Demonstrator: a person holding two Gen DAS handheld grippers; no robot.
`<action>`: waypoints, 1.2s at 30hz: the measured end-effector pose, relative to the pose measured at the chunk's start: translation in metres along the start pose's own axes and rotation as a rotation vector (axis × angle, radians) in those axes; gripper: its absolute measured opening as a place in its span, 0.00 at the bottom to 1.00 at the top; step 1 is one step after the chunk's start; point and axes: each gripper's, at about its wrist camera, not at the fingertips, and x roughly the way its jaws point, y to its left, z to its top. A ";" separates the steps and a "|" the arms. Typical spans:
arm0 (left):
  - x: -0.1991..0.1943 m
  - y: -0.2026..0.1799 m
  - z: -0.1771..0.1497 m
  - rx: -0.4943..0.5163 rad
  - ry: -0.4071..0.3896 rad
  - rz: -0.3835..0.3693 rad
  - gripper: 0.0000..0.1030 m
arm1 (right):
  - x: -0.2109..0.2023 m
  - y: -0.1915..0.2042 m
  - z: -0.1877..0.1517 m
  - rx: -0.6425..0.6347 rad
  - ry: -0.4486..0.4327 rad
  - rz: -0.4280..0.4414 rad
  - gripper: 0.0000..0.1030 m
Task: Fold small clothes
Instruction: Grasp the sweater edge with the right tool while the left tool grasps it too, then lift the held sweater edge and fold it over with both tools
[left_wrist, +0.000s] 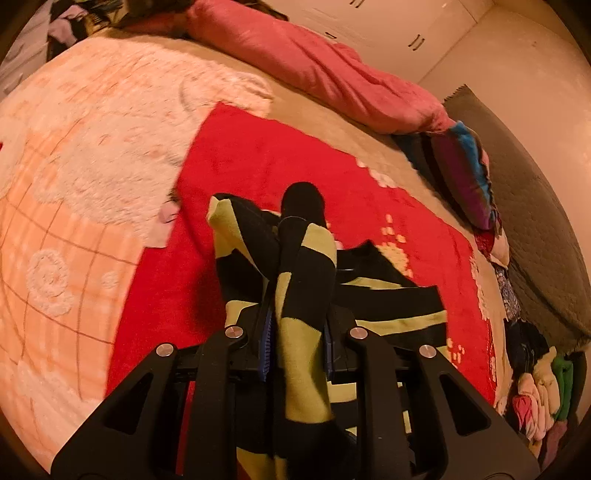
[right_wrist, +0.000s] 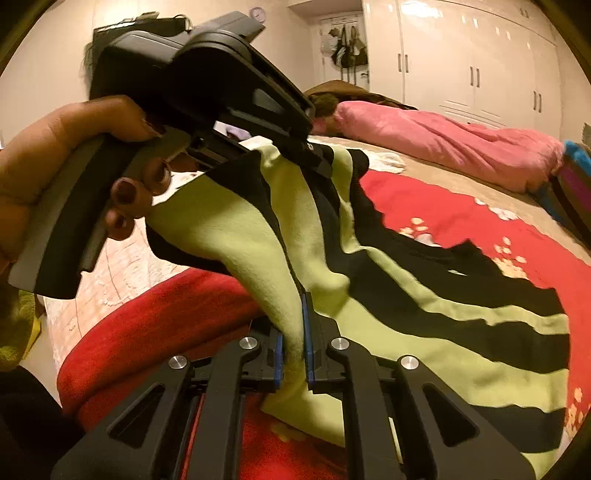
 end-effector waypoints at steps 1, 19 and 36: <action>0.000 -0.008 0.000 0.009 0.002 -0.004 0.13 | -0.004 -0.005 -0.001 0.011 -0.003 -0.005 0.07; 0.046 -0.149 -0.019 0.126 0.075 -0.062 0.13 | -0.086 -0.080 -0.032 0.185 -0.055 -0.072 0.06; 0.049 -0.180 -0.075 0.176 0.034 -0.055 0.47 | -0.132 -0.132 -0.099 0.352 0.024 -0.112 0.06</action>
